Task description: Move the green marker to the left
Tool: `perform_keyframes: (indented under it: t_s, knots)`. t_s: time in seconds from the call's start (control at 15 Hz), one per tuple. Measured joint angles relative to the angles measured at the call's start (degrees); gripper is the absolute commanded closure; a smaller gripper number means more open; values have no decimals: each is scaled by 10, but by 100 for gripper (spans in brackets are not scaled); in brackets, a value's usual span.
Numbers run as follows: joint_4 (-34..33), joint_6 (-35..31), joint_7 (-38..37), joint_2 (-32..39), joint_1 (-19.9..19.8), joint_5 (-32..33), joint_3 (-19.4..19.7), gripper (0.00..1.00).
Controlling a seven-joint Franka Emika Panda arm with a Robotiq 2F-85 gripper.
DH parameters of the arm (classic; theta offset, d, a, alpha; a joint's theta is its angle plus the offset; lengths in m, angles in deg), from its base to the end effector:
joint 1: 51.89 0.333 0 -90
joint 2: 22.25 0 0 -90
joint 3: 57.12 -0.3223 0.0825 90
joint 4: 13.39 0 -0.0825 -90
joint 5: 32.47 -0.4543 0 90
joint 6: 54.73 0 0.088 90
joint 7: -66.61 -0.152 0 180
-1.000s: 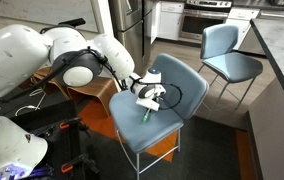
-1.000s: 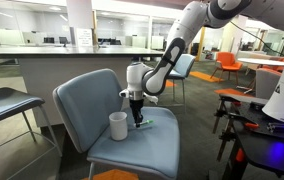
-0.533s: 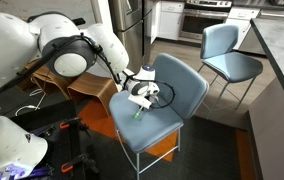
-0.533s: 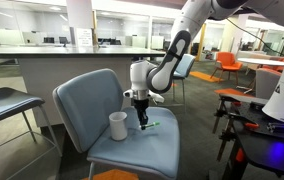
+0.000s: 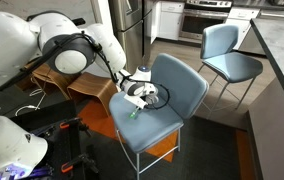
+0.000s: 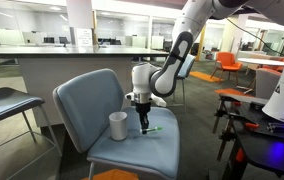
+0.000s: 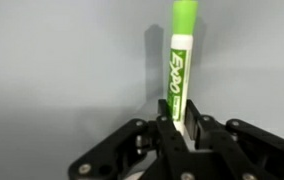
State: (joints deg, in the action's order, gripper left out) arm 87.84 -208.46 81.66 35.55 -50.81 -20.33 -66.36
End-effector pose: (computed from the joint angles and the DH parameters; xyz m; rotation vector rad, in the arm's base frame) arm 0.6221 0.1295 -0.1111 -2.9607 -0.8633 0.1058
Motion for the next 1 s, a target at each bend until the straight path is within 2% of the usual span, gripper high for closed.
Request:
perform_keyframes:
  t_s: [0.8, 0.87, 0.93, 1.0]
  knots:
    - [18, -95, -18, 21, 2, 0, 18, 95]
    - [18, -97, -19, 22, 2, 0, 18, 92]
    - [19, -99, -19, 23, 2, 0, 18, 70]
    - [19, -100, -19, 23, 2, -1, 18, 53]
